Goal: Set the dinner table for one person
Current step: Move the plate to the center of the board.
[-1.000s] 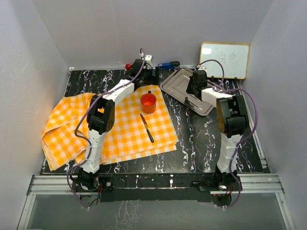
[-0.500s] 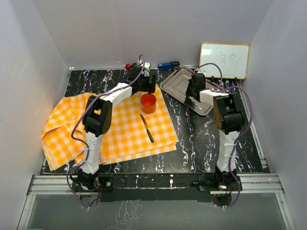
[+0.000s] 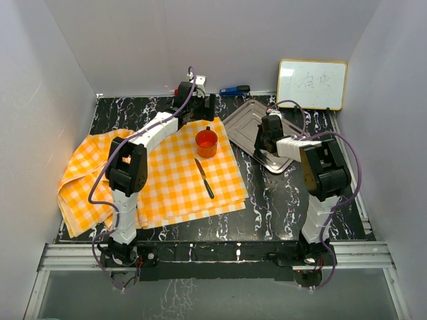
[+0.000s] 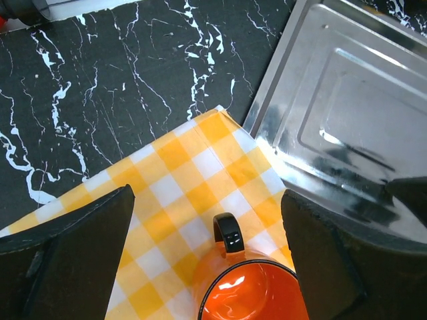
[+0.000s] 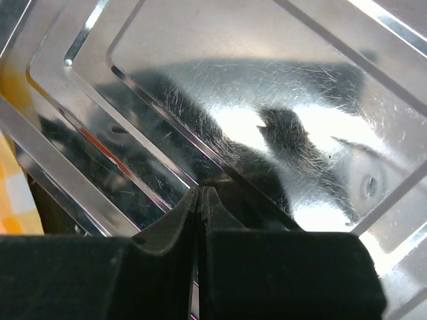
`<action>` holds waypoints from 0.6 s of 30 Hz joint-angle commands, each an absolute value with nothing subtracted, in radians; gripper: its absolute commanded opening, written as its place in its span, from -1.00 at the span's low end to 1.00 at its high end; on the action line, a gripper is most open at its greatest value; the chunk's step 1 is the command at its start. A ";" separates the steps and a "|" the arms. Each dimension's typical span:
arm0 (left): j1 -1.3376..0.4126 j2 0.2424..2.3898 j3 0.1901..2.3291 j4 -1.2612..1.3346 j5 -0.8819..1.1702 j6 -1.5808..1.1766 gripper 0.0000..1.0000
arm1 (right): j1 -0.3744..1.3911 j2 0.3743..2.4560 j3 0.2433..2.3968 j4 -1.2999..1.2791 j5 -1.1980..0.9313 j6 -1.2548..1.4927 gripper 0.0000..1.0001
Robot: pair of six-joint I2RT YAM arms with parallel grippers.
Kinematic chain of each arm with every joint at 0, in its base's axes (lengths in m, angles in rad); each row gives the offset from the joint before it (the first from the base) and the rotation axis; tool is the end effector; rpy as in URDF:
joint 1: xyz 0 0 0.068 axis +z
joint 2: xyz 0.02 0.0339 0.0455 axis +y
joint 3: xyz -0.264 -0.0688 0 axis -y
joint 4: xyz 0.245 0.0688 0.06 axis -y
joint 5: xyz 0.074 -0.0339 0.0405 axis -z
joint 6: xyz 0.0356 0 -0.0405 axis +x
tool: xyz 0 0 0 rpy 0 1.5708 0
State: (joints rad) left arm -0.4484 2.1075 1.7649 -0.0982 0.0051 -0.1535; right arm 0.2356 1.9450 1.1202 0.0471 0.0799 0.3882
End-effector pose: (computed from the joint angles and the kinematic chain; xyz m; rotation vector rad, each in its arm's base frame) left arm 0.4550 -0.2191 0.2678 0.3019 2.0105 -0.3870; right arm 0.3943 0.0917 0.1432 0.2188 2.3452 0.2130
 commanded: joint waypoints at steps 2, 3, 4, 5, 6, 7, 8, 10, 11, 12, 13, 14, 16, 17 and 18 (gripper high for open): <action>-0.449 2.081 1.752 -0.079 0.040 -0.165 0.83 | 0.285 1.901 1.024 -0.171 0.036 0.412 -1.00; -0.449 2.085 1.749 -0.069 0.050 -0.166 0.83 | 0.295 1.888 1.015 -0.176 0.039 0.415 -1.00; -0.449 2.088 1.745 -0.058 0.064 -0.168 0.83 | 0.302 1.875 1.007 -0.183 0.044 0.417 -1.00; -0.449 2.092 1.741 -0.042 0.088 -0.170 0.83 | 0.308 1.865 1.001 -0.191 0.045 0.418 -1.00; -0.450 2.099 1.740 -0.026 0.109 -0.172 0.83 | 0.311 1.857 0.997 -0.200 0.047 0.420 -1.00; -0.450 2.106 1.741 -0.009 0.137 -0.174 0.83 | 0.313 1.847 0.994 -0.205 0.054 0.422 -1.00; -0.449 2.117 1.746 0.012 0.168 -0.177 0.83 | 0.313 1.839 0.989 -0.205 0.070 0.425 -1.00; -0.449 2.147 1.766 0.037 0.235 -0.184 0.83 | 0.313 1.827 0.993 -0.213 0.122 0.430 -1.00; -0.450 2.168 1.791 0.057 0.271 -0.185 0.82 | 0.313 1.819 0.998 -0.218 0.147 0.431 -1.00; -0.450 2.198 1.813 0.071 0.310 -0.188 0.82 | 0.313 1.814 1.009 -0.225 0.168 0.431 -1.00; -0.449 2.224 1.834 0.092 0.355 -0.190 0.82 | 0.312 1.810 1.019 -0.233 0.191 0.431 -0.99; -0.449 2.248 1.852 0.122 0.409 -0.192 0.82 | 0.313 1.808 1.035 -0.245 0.203 0.431 -0.90; -0.449 2.297 1.895 0.181 0.530 -0.212 0.82 | 0.313 1.802 1.070 -0.271 0.222 0.429 -0.76; -0.447 2.329 1.933 0.199 0.605 -0.226 0.82 | 0.313 1.797 1.086 -0.282 0.227 0.425 -0.73; -0.446 2.365 1.976 0.209 0.672 -0.243 0.81 | 0.313 1.789 1.099 -0.287 0.230 0.420 -0.72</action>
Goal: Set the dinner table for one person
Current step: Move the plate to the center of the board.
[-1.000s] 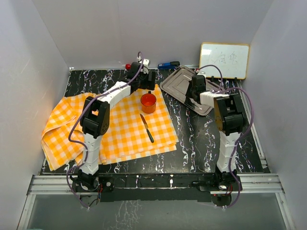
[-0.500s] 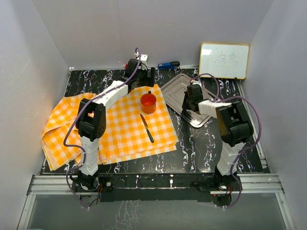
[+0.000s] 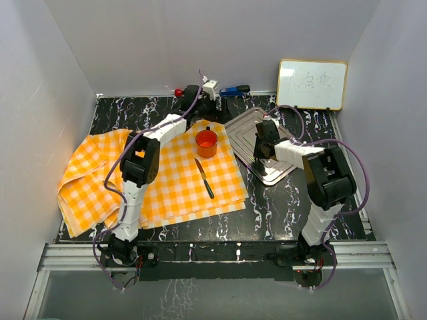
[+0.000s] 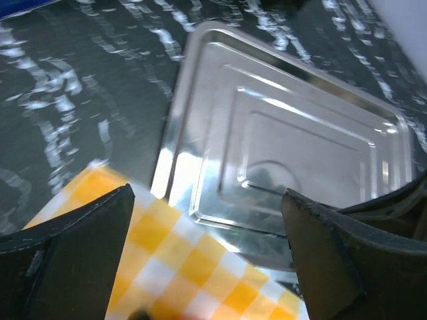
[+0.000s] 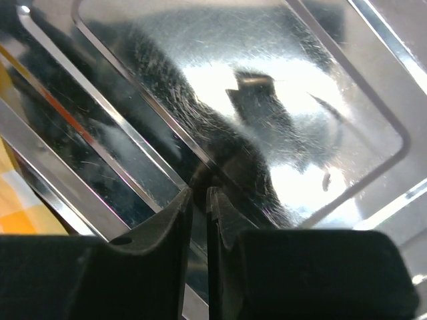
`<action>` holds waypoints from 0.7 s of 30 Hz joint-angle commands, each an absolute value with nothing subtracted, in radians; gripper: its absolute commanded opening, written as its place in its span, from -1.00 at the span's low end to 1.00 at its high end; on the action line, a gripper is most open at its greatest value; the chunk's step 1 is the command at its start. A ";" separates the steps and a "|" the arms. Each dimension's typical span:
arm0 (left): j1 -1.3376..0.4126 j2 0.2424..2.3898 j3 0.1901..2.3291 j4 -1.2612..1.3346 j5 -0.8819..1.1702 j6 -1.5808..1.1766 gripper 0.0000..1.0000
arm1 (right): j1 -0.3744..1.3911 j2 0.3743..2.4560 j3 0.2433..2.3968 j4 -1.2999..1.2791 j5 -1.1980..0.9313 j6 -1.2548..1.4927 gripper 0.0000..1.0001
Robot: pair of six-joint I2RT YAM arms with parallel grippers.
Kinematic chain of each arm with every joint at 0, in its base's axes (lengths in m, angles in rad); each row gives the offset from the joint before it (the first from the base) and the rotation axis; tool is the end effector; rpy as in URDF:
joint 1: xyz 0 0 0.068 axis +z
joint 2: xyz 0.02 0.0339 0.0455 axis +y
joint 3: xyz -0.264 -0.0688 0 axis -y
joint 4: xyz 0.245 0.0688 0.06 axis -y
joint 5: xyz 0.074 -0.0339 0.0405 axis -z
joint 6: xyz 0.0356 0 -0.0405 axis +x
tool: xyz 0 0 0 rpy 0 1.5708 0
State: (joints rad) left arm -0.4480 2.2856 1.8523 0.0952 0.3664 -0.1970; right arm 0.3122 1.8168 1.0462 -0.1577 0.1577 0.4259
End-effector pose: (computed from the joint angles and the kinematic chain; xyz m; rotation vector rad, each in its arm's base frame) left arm 0.4828 -0.2462 0.2289 0.4973 1.8999 -0.7794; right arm 0.3512 0.1075 0.1546 0.2065 2.4777 0.1152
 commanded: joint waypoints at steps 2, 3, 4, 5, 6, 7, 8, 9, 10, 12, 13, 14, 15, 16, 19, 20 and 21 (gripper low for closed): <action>-0.446 2.441 2.075 0.207 0.770 -0.271 0.81 | 0.313 1.767 1.115 -0.292 0.235 0.410 -0.71; -0.445 2.475 2.119 0.203 0.813 -0.278 0.81 | 0.313 1.752 1.119 -0.294 0.240 0.407 -0.71; -0.443 2.503 2.146 0.210 0.837 -0.285 0.81 | 0.313 1.749 1.123 -0.298 0.247 0.405 -0.71; -0.440 2.521 2.160 0.232 0.865 -0.297 0.81 | 0.313 1.715 1.126 -0.303 0.251 0.401 -0.71; -0.434 2.536 2.164 0.264 0.893 -0.319 0.81 | 0.313 1.697 1.127 -0.309 0.256 0.397 -0.71; -0.429 2.548 2.165 0.300 0.922 -0.345 0.81 | 0.313 1.679 1.126 -0.316 0.262 0.395 -0.71; -0.419 2.560 2.166 0.333 0.946 -0.373 0.81 | 0.313 1.664 1.125 -0.320 0.272 0.392 -0.71; -0.411 2.572 2.170 0.352 0.960 -0.393 0.81 | 0.313 1.647 1.121 -0.326 0.286 0.390 -0.71; -0.404 2.579 2.173 0.359 0.959 -0.401 0.81 | 0.312 1.630 1.117 -0.335 0.301 0.390 -0.71; -0.384 2.582 2.163 0.340 0.936 -0.388 0.81 | 0.312 1.583 1.110 -0.347 0.327 0.391 -0.71; -0.379 2.579 2.153 0.326 0.917 -0.371 0.81 | 0.310 1.562 1.107 -0.350 0.335 0.392 -0.72; -0.372 2.575 2.141 0.313 0.892 -0.355 0.81 | 0.311 1.540 1.104 -0.355 0.342 0.394 -0.72; -0.367 2.572 2.134 0.297 0.869 -0.334 0.81 | 0.310 1.517 1.102 -0.356 0.347 0.395 -0.72; -0.363 2.571 2.132 0.272 0.845 -0.312 0.81 | 0.309 1.499 1.101 -0.360 0.357 0.396 -0.71; -0.359 2.568 2.123 0.217 0.753 -0.253 0.81 | 0.310 1.456 1.107 -0.397 0.430 0.397 -0.69; -0.360 2.567 2.119 0.211 0.734 -0.243 0.81 | 0.309 1.450 1.112 -0.416 0.456 0.399 -0.68; -0.359 2.570 2.118 0.207 0.727 -0.240 0.81 | 0.307 1.448 1.117 -0.439 0.472 0.400 -0.68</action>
State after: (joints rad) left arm -0.3622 2.6114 2.1185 0.2470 0.8013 -0.3134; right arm 0.3122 1.4914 1.0760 -0.3794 0.3492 0.3946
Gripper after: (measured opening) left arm 0.908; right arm 0.153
